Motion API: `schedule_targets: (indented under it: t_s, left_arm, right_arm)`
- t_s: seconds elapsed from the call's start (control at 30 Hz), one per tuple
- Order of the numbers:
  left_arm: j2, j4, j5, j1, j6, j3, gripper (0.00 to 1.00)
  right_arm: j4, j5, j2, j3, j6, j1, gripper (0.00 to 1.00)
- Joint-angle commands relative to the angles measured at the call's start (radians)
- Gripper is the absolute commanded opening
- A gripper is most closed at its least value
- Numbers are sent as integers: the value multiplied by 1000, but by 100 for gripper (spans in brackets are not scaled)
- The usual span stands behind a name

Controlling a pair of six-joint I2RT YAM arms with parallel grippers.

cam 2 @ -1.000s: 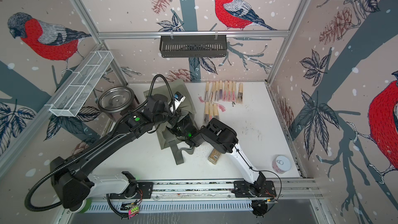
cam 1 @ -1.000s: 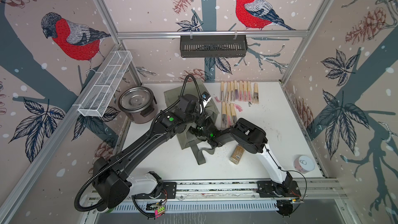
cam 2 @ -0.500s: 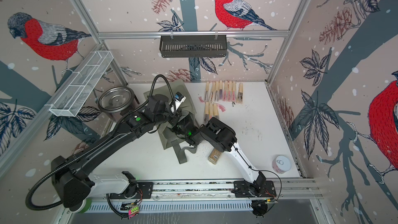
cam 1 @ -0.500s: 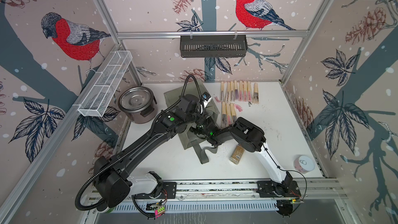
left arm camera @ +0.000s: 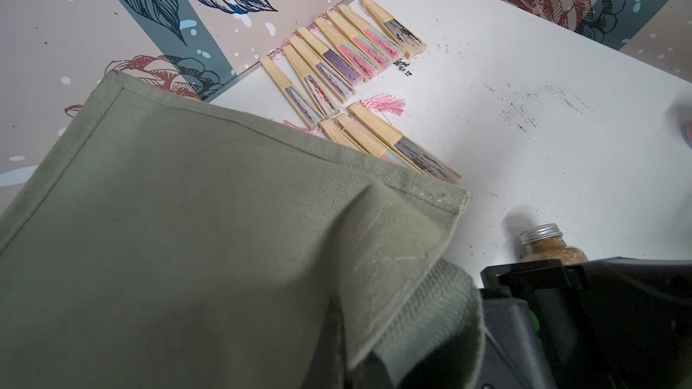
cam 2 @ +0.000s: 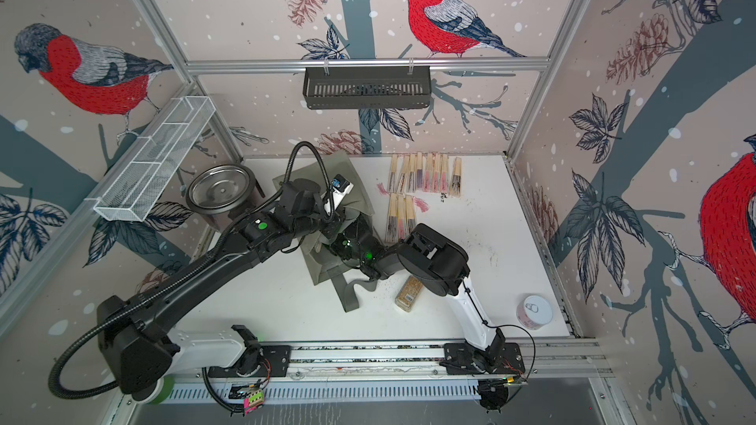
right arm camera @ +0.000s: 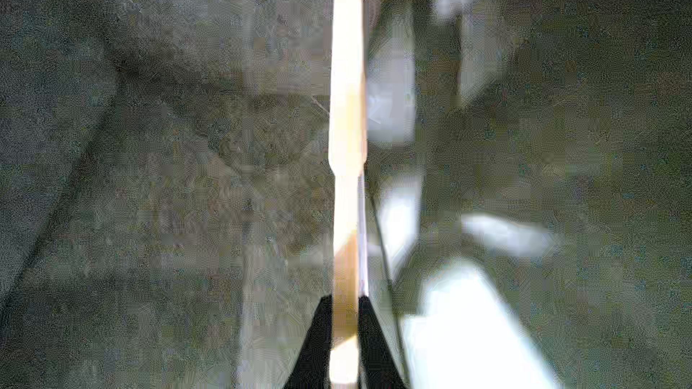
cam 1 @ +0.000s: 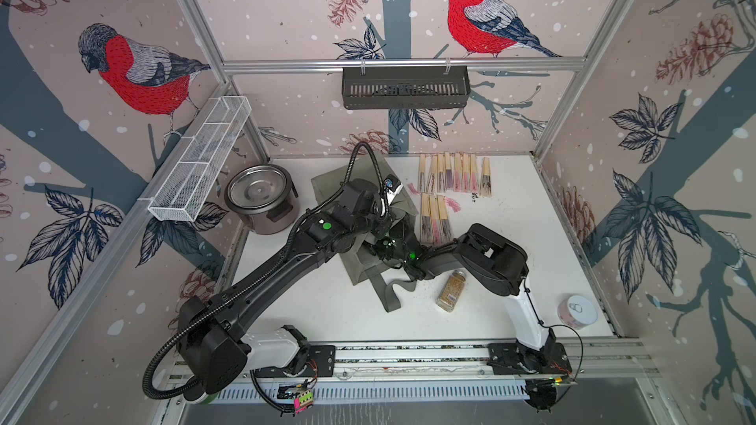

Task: Take out the folding fans from the tote bags
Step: Pick up the folding fan from the canvas bag.

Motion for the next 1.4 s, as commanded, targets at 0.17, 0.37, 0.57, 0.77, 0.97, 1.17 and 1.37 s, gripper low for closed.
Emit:
schedule_targets:
  t_s: [0.17,0.37,0.57,0.77,0.97,1.17,1.37]
  left_arm:
    - [2,24,-13,-3,10,1,0]
    - [1,22,-14,-3,11,1,0]
    - [1,24,-16,-3,12,1,0]
    - [-1,24,-19,-3,12,-1,0]
    - [-7,25,-20,-3,12,0,0]
    - [-6,26,-22,-2,13,-1,0]
    - [-9,26,-25,-3,13,0,0]
  right_arm:
    - [33,-17,-169,-180,-62,12,13]
    - [2,-61,-262,-287,-105,14,13]
    - [-52,-116,-366,-380,-156,16,13]
    - [-172,-182,-483,-431,-225,16,13]
    - [-319,-246,-586,-463,-289,20,13]
    - [-516,-257,-734,-496,-376,3,13]
    - [-785,-304,-880,-494,-488,-33,13]
